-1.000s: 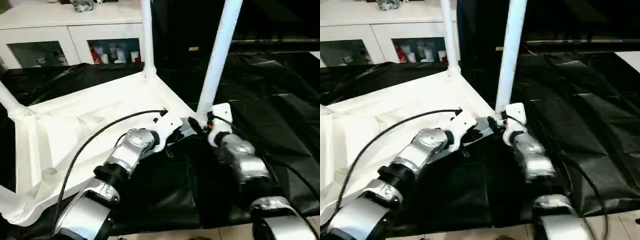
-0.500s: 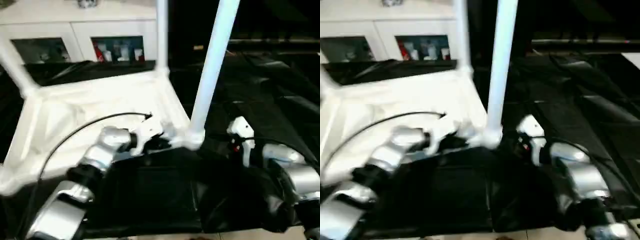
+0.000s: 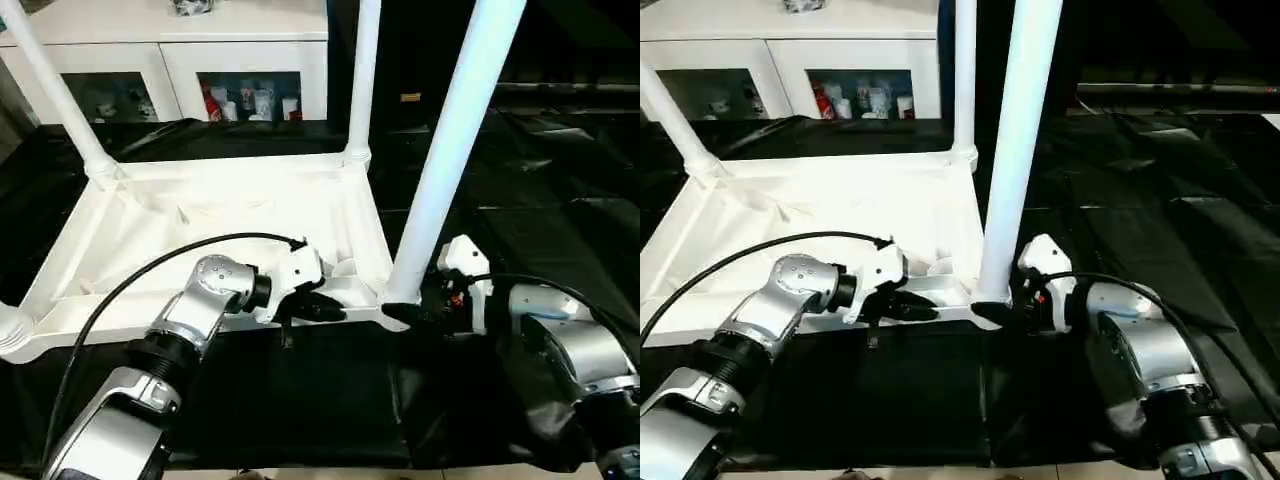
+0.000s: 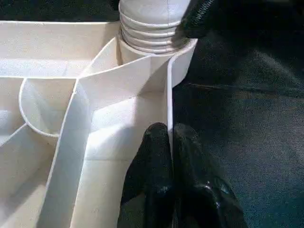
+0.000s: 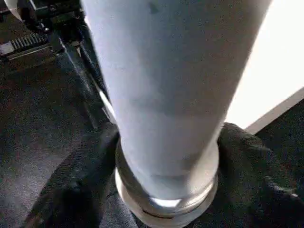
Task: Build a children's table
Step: Rotate leg to tighten
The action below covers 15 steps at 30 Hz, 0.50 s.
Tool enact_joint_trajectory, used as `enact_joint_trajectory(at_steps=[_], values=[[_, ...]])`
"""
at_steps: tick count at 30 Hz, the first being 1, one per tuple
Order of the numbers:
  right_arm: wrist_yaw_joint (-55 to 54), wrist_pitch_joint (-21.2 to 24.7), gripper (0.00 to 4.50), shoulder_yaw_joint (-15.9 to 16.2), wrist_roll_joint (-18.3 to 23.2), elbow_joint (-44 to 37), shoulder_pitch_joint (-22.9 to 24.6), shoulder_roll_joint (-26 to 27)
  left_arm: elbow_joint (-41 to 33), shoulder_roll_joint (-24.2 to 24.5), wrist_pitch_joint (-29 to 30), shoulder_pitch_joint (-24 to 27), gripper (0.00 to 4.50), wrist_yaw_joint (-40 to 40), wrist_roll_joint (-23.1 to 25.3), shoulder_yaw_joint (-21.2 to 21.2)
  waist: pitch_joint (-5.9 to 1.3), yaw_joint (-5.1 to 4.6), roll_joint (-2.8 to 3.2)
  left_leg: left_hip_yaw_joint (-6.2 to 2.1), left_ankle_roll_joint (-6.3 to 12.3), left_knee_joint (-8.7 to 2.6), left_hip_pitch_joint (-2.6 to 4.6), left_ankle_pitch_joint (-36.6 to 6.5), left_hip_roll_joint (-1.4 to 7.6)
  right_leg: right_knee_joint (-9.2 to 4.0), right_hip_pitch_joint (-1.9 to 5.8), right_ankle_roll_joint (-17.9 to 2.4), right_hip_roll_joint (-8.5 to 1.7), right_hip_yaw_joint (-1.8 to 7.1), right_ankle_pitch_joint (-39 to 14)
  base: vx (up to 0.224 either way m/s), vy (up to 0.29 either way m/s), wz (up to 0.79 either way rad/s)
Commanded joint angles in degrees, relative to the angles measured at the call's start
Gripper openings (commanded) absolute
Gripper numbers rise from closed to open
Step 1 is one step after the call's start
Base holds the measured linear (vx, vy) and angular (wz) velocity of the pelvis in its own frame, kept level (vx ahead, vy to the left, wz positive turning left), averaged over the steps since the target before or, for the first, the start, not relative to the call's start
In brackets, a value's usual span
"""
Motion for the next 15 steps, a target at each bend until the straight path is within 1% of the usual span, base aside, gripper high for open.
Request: enact_joint_trajectory(at_steps=[1,6,10,12,13,14,15], values=[[0.41,-0.66,2.86,1.03,-0.55,0.68,-0.83,0.66,-0.18,-0.33,-0.47,0.38,0.00,-1.04,-1.74,0.42,-3.55,0.09,-1.33,-0.80,4.05,-3.66,0.46,-11.15,2.11,-3.89,2.69,-14.10,-2.73,1.81,-13.20,0.000,0.000,0.00],[0.53,-1.19,2.72,1.37,-1.01,1.63,-1.25,1.11,0.20,-0.33,-0.59,0.31,0.00,-0.90,-1.61,0.57,-3.57,0.10,-1.33,-0.83,3.96,-3.64,0.45,-11.14,2.08,-3.87,2.74,-13.90,-2.70,1.79,-13.65,0.000,0.000,0.00],[0.39,-1.70,2.72,1.64,-1.39,2.06,-1.19,1.47,0.21,-0.38,-0.52,0.37,0.00,-0.74,-1.55,0.61,-3.57,0.09,-1.30,-0.81,4.00,-3.63,0.47,-11.14,2.08,-3.85,2.73,-14.10,-2.67,1.78,-13.24,0.000,0.000,0.00],[-0.64,-1.90,2.71,1.44,-1.60,2.70,-1.00,2.06,0.53,-0.67,-0.20,0.39,0.00,0.55,-1.26,0.80,-3.58,0.05,-1.31,-0.83,4.00,-3.61,0.45,-11.15,2.07,-3.82,2.75,-14.16,-2.70,1.78,-13.21,0.000,0.000,0.00],[-2.29,-2.11,2.70,0.99,-1.91,3.56,-1.03,2.74,1.10,-0.97,-0.01,0.21,0.00,2.29,-0.64,0.90,-3.55,-0.07,-1.39,-0.83,3.89,-3.61,0.41,-11.29,1.98,-3.89,2.72,-14.06,-2.66,1.75,-13.60,0.000,0.000,0.00],[-7.30,-2.01,2.70,-0.84,-1.99,5.75,-1.41,5.12,2.77,-1.84,0.73,-0.41,0.00,6.90,1.08,1.00,-3.50,-0.18,-1.40,-0.83,3.77,-3.68,0.41,-11.51,1.99,-3.94,2.66,-13.93,-2.66,1.75,-14.13,0.000,0.000,0.00],[-9.03,-1.61,2.70,-1.64,-1.73,6.41,-1.59,6.05,3.27,-2.17,0.95,-0.58,0.00,8.34,1.56,1.05,-3.27,-0.45,-1.46,-0.83,3.03,-3.79,0.54,-13.11,1.84,-4.39,2.48,-13.42,-2.64,1.67,-17.10,0.000,0.000,0.00]])
